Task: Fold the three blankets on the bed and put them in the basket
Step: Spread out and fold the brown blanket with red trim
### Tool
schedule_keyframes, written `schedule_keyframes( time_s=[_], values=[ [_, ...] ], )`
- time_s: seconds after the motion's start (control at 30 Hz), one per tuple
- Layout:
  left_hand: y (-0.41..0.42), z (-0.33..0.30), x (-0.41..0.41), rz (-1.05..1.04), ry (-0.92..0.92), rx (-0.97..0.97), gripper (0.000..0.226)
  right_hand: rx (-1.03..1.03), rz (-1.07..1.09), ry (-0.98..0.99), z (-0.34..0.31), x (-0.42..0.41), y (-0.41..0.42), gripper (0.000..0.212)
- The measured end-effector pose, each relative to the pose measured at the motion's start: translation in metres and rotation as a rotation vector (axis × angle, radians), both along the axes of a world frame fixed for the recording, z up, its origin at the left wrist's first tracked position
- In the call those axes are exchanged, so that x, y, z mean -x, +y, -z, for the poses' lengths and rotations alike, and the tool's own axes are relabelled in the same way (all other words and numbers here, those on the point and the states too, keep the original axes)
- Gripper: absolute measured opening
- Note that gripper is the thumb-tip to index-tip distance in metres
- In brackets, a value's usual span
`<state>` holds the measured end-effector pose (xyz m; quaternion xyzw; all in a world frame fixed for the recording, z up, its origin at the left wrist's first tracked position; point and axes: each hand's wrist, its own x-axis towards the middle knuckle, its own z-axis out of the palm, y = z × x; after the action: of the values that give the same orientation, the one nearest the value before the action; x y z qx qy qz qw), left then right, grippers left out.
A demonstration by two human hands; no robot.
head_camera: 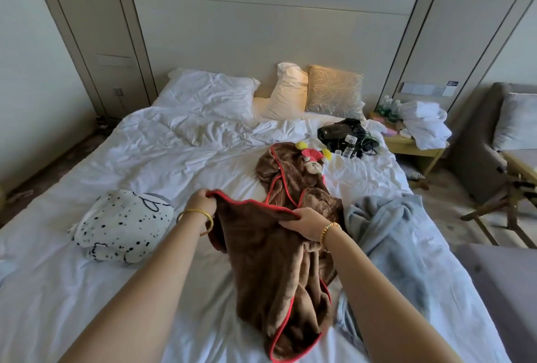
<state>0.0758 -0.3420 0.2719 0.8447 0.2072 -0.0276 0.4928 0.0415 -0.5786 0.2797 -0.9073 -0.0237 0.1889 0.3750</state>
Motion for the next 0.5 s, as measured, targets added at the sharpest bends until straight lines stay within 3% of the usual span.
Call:
schedule_keyframes(
  time_s=[0.07, 0.13, 0.17, 0.23, 0.3, 0.37, 0.43, 0.5],
  values=[
    [-0.016, -0.002, 0.010, 0.213, 0.050, -0.245, 0.027, -0.068, 0.006, -0.063, -0.001, -0.002, 0.007, 0.026],
    [-0.036, -0.006, 0.018, 0.477, 0.044, -0.418, 0.048, -0.083, -0.036, -0.108, -0.007, -0.005, 0.015, 0.022],
    [-0.046, -0.009, 0.022, 0.609, 0.013, -0.393, 0.057, -0.090, -0.061, -0.130, -0.009, -0.007, 0.018, 0.021],
    [-0.064, -0.017, 0.029, 0.748, 0.019, -0.141, 0.059, -0.138, -0.045, -0.161, -0.016, -0.010, 0.022, 0.019],
    [-0.076, -0.023, 0.032, 0.729, -0.022, -0.037, 0.045, -0.211, 0.029, -0.175, -0.020, -0.012, 0.022, 0.021],
    [-0.079, -0.027, 0.029, 0.690, -0.113, -0.160, 0.031, -0.295, 0.077, -0.132, -0.022, -0.011, 0.018, 0.023],
    [-0.076, -0.026, 0.028, 0.594, -0.206, -0.131, 0.028, -0.486, 0.088, 0.047, -0.018, -0.004, 0.008, 0.022],
    [-0.071, -0.026, 0.028, 0.414, -0.257, 0.067, 0.024, -0.636, 0.112, 0.248, -0.006, 0.002, 0.001, 0.026]
  ],
)
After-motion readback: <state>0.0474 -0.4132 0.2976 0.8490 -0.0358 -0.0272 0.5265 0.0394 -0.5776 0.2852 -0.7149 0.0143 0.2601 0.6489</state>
